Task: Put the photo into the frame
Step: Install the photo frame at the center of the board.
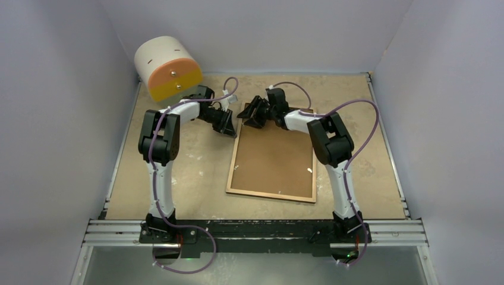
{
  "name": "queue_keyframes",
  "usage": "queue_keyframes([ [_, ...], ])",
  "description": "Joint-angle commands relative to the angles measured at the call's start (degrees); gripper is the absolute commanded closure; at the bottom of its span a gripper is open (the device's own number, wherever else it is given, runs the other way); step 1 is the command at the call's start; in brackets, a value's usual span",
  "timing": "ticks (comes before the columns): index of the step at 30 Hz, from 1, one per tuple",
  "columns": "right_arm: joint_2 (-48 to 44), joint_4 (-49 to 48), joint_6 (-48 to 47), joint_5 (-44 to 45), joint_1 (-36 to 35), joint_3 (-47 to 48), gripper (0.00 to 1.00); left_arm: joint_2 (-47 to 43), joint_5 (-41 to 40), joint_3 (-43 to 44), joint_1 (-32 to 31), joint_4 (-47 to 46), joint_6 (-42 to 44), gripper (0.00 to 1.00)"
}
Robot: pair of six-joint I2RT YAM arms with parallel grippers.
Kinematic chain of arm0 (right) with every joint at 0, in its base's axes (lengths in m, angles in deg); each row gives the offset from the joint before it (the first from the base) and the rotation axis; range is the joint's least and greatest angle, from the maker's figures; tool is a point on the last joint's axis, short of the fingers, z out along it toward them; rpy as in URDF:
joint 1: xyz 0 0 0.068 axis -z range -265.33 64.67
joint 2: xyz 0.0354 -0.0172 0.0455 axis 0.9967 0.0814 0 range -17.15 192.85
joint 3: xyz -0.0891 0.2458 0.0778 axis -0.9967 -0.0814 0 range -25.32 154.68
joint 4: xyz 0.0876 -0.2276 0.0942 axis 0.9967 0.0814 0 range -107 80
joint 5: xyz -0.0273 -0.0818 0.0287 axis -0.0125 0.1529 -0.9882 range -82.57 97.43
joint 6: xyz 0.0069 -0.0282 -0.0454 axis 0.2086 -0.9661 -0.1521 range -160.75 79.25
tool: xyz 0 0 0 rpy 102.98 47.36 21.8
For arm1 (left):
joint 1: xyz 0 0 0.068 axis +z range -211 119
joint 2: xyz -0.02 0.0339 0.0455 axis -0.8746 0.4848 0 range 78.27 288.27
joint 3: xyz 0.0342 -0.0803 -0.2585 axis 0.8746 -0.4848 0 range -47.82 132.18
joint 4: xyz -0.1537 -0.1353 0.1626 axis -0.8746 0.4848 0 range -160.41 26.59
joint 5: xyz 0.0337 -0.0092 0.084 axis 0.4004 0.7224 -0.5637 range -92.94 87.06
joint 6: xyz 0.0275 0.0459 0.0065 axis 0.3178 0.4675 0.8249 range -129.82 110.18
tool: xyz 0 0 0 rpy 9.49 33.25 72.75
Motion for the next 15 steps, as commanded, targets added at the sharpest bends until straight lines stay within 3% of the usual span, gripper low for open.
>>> queue_keyframes([
  [1, 0.8, 4.9, -4.9, -0.6, -0.4, 3.1, 0.43, -0.4, -3.0, -1.6, -1.9, -0.3, 2.5, 0.8],
  [10, 2.0, 11.5, -12.0, 1.5, 1.1, 7.6, 0.39, -0.6, -2.8, -1.4, -1.9, -0.3, 2.2, 0.8],
  [15, -1.5, 13.6, -15.5, 9.1, 3.4, 6.2, 0.34, -0.7, -3.0, -1.0, -1.8, 0.4, 2.3, 0.8],
])
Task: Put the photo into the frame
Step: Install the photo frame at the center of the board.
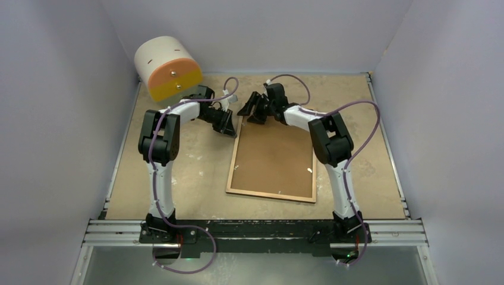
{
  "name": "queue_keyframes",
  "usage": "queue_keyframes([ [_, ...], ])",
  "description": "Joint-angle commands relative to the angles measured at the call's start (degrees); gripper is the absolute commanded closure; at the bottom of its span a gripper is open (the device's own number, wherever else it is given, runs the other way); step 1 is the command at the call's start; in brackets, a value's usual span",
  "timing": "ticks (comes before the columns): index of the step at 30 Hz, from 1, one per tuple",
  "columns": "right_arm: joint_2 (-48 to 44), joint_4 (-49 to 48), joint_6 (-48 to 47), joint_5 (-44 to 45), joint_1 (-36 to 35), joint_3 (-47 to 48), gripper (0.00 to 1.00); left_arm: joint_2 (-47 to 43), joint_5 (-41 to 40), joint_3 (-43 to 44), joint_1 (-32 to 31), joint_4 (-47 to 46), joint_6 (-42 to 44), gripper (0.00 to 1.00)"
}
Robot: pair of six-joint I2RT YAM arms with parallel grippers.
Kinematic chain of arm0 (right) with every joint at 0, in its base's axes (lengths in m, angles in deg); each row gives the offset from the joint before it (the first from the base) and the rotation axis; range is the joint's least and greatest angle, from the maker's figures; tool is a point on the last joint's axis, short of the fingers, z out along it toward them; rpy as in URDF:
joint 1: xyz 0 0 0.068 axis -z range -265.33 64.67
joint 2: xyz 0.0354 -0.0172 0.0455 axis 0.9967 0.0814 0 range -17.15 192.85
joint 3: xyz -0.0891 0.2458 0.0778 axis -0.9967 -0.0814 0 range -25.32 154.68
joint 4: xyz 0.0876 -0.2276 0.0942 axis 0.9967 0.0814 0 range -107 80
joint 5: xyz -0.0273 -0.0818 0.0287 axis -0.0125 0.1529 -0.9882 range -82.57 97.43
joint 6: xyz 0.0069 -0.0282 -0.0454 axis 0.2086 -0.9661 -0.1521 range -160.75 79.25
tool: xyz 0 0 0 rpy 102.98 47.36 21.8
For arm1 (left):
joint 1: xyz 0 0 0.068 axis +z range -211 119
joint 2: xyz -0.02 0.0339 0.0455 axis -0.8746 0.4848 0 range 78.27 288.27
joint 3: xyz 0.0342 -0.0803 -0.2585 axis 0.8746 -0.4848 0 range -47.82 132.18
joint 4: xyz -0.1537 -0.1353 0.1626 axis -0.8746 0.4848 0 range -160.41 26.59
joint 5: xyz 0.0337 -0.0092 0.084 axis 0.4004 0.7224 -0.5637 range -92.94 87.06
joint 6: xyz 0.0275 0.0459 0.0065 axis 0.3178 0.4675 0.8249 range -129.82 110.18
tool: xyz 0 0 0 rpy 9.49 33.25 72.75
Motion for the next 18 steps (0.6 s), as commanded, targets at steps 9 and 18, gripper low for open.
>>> queue_keyframes([
  [9, -7.5, 6.5, -7.0, 13.5, 10.3, -4.4, 0.38, -0.2, -3.2, -0.2, -1.7, 1.2, 2.3, 0.8],
  [18, -4.9, 5.8, -6.3, 13.7, 11.4, -2.7, 0.41, -0.1, -3.3, 0.3, -1.7, 1.3, 2.3, 0.8],
])
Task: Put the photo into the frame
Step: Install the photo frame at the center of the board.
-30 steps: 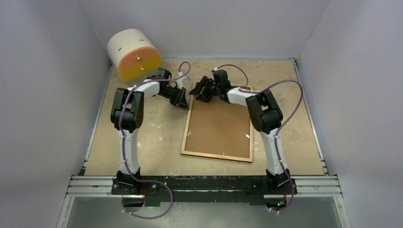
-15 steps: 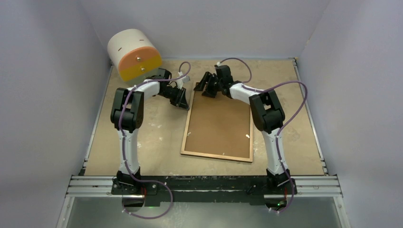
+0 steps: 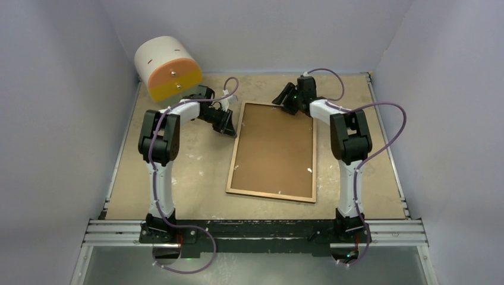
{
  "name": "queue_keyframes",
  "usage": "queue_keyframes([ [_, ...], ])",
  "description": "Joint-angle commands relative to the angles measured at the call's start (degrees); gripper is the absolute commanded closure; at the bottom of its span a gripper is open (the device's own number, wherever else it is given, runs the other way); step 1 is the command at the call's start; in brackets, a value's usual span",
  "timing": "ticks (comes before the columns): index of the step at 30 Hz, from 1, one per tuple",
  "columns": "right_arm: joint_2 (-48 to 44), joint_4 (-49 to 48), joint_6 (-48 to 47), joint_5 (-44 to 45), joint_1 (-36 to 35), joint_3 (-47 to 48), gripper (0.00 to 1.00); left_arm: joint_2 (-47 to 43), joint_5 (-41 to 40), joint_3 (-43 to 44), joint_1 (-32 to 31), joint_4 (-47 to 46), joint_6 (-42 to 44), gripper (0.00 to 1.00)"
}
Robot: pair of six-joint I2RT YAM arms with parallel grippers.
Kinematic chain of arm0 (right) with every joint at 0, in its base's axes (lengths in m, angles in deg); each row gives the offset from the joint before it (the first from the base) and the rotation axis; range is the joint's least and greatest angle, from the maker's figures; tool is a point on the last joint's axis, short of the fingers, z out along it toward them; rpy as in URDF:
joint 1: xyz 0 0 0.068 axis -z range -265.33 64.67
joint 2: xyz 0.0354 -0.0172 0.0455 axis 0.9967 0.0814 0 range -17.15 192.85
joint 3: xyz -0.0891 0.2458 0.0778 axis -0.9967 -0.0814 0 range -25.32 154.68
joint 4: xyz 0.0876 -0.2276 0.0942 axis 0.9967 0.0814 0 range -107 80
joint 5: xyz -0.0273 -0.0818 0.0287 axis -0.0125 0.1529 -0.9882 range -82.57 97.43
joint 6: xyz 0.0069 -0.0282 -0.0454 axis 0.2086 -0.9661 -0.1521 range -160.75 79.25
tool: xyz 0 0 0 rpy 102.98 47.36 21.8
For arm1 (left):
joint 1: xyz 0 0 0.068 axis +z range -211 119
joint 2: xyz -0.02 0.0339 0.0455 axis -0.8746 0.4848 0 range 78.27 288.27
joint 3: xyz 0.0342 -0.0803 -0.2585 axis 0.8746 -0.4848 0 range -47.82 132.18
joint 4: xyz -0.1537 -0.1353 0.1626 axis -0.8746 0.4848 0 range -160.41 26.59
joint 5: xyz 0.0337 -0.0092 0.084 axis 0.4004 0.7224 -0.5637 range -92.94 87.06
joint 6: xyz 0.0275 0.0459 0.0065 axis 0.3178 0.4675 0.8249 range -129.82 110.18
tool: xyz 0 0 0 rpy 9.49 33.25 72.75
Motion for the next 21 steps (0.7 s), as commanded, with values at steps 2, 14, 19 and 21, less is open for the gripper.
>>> queue_keyframes([
  [2, 0.5, 1.1, 0.0, 0.2, -1.3, 1.2, 0.41, 0.1, -3.3, 0.3, -1.6, 1.0, 2.2, 0.8],
  [14, 2.9, -1.8, 4.2, -2.4, -1.3, 1.5, 0.44, 0.5, -3.5, 0.8, -1.6, 1.1, 2.3, 0.8],
  [19, 3.9, -2.3, 6.1, -3.3, -1.2, 2.0, 0.45, 0.5, -3.4, 0.8, -1.7, 1.1, 2.4, 0.8],
  [21, 4.0, -2.9, 6.7, -3.5, -1.2, 2.0, 0.46, 0.5, -3.5, 0.8, -1.6, 1.1, 2.4, 0.8],
])
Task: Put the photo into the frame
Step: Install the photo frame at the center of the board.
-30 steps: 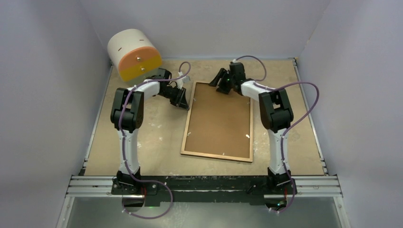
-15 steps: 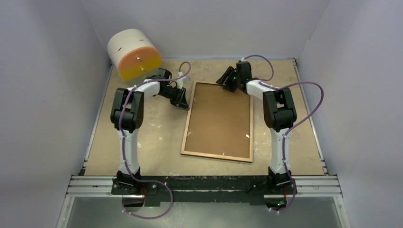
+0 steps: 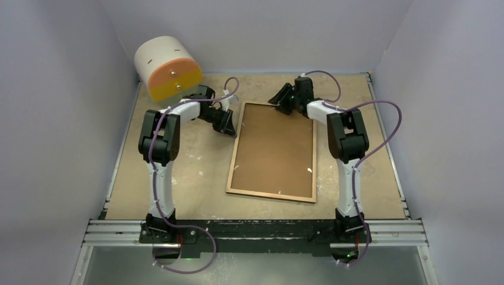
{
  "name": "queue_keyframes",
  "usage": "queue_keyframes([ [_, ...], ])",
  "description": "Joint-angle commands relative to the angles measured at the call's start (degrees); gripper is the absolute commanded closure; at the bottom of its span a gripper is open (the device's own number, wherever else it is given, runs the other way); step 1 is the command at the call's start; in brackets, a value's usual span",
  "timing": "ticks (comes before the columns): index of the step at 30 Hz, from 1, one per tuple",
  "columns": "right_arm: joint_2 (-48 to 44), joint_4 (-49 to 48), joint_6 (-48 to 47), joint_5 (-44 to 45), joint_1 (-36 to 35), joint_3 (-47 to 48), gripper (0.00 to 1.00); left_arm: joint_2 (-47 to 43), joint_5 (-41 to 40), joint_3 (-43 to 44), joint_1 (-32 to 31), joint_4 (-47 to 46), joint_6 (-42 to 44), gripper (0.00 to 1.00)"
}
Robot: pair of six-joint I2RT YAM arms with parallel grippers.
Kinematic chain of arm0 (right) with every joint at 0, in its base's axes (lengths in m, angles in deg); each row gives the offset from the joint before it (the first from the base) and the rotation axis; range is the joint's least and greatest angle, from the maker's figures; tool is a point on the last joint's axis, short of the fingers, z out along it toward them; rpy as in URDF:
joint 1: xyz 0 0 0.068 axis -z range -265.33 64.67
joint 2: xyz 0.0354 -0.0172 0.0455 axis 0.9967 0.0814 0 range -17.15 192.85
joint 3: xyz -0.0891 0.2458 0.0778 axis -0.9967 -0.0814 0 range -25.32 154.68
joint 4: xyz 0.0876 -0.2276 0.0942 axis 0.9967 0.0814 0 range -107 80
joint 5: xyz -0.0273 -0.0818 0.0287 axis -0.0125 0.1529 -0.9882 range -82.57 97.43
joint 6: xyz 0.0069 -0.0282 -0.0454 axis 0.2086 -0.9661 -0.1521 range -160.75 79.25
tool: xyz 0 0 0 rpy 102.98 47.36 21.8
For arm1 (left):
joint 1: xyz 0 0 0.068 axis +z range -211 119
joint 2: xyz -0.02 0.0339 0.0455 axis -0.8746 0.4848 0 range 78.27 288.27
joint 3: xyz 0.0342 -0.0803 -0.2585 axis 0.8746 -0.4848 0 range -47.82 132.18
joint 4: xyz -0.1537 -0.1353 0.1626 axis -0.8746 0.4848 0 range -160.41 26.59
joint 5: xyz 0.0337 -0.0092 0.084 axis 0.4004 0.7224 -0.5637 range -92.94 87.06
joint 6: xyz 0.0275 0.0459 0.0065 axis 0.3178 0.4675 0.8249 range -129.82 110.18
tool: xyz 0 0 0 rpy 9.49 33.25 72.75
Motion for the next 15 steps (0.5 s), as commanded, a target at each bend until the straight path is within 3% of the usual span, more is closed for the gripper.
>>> queue_keyframes([
  [1, 1.9, -0.3, 2.2, -0.7, -0.3, 1.1, 0.46, 0.5, -3.0, 0.4, -1.5, 0.6, 2.5, 0.8],
  [15, 2.1, -3.7, 4.9, -0.4, -0.4, -1.9, 0.47, 0.5, -3.1, 0.4, -1.6, 0.6, 2.6, 0.8],
])
